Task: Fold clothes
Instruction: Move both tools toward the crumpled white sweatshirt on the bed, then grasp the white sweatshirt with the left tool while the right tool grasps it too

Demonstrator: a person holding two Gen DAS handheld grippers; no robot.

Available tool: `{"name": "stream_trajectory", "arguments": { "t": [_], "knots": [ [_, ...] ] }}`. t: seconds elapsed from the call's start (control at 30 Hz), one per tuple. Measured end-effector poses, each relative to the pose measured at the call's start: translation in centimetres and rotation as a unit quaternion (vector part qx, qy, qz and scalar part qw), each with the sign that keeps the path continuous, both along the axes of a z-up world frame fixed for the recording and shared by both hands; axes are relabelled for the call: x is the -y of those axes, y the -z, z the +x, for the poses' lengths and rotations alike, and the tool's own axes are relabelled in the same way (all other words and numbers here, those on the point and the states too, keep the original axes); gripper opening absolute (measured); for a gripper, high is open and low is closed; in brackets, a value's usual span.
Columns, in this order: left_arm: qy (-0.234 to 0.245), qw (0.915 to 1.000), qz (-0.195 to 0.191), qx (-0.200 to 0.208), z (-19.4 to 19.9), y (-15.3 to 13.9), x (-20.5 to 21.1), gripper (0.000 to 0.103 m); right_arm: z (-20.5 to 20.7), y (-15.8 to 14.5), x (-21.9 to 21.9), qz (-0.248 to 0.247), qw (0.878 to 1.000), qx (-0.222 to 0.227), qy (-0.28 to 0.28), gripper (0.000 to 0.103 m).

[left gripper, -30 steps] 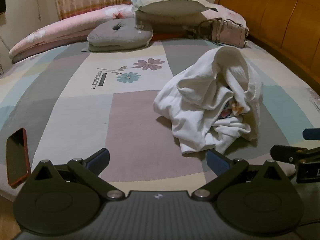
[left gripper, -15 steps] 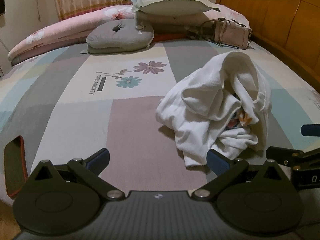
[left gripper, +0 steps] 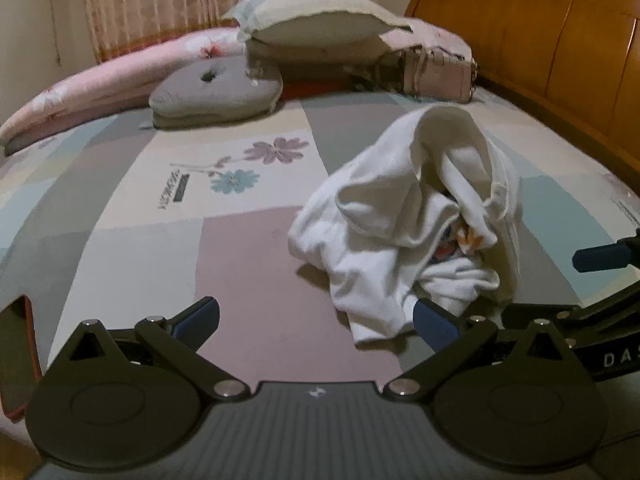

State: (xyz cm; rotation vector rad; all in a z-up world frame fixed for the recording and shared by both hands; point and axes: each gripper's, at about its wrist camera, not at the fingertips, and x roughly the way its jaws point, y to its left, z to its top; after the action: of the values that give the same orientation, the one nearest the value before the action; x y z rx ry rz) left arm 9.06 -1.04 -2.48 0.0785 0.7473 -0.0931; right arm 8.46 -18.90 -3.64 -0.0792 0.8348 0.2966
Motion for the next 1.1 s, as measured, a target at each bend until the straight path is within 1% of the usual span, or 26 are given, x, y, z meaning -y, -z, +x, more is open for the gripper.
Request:
{"name": "stream_trajectory", "arguments": {
  "t": [0.07,0.13,0.23,0.33,0.4,0.53,0.57,0.67,0.7,0.77,0.83,0.9,1.0,1.03,1.07,1.1],
  "knots": [
    [0.005,1.0,0.007,0.003,-0.1,0.0,0.2,0.102,-0.1,0.1,0.0,0.013,1.0,-0.004,-0.01,0.103],
    [0.012,0.9998,0.011,0.01,-0.3,0.0,0.4,0.102,-0.3,0.2,-0.1,0.013,1.0,-0.002,-0.019,0.103],
    [0.021,0.9995,0.008,0.024,-0.5,-0.1,0.2,0.102,-0.9,0.1,-0.1,0.001,0.999,0.029,-0.042,0.103],
    [0.032,0.9984,0.024,0.041,-0.5,-0.2,0.1,0.102,-0.8,0.2,-0.2,-0.018,0.997,0.04,-0.066,0.103],
    [0.033,0.9982,0.027,0.042,-0.4,-0.3,-0.1,0.102,-0.5,0.5,0.0,-0.026,0.996,0.026,-0.077,0.103],
    [0.036,0.9989,-0.001,0.029,-0.1,-0.3,-0.8,0.102,-0.2,0.9,0.4,-0.025,0.998,0.002,-0.056,0.103],
    [0.037,0.999,-0.003,0.025,0.0,-0.2,-0.8,0.102,-0.3,1.0,0.4,-0.023,0.998,0.001,-0.054,0.1],
    [0.036,0.9992,0.011,0.011,0.3,0.1,-0.8,0.102,-0.8,0.7,0.4,-0.027,0.998,0.014,-0.054,0.088],
    [0.036,0.9992,0.015,0.01,0.3,0.2,-0.8,0.102,-1.0,0.6,0.4,-0.032,0.998,0.02,-0.052,0.082],
    [0.04,0.999,0.013,0.012,0.1,0.3,-1.0,0.102,-1.2,0.3,0.5,-0.038,0.998,0.03,-0.045,0.079],
    [0.043,0.9989,0.013,0.015,-0.1,0.3,-1.2,0.101,-1.4,-0.1,0.7,-0.039,0.998,0.037,-0.039,0.073],
    [0.046,0.9986,0.015,0.023,-0.3,0.2,-1.4,0.1,-1.6,-0.5,0.8,-0.042,0.998,0.042,-0.034,0.073],
    [0.052,0.998,0.015,0.034,-0.5,0.1,-1.6,0.094,-1.9,-0.7,0.8,-0.05,0.997,0.047,-0.033,0.073],
    [0.051,0.998,0.016,0.034,-0.4,0.0,-1.7,0.087,-2.0,-0.7,0.7,-0.052,0.997,0.048,-0.034,0.073],
    [0.05,0.998,0.019,0.034,-0.3,0.0,-1.8,0.077,-1.9,-0.6,0.7,-0.052,0.997,0.048,-0.034,0.073],
    [0.049,0.998,0.02,0.032,-0.2,0.1,-1.8,0.073,-1.9,-0.6,0.7,-0.052,0.997,0.049,-0.034,0.073]
  ]
}}
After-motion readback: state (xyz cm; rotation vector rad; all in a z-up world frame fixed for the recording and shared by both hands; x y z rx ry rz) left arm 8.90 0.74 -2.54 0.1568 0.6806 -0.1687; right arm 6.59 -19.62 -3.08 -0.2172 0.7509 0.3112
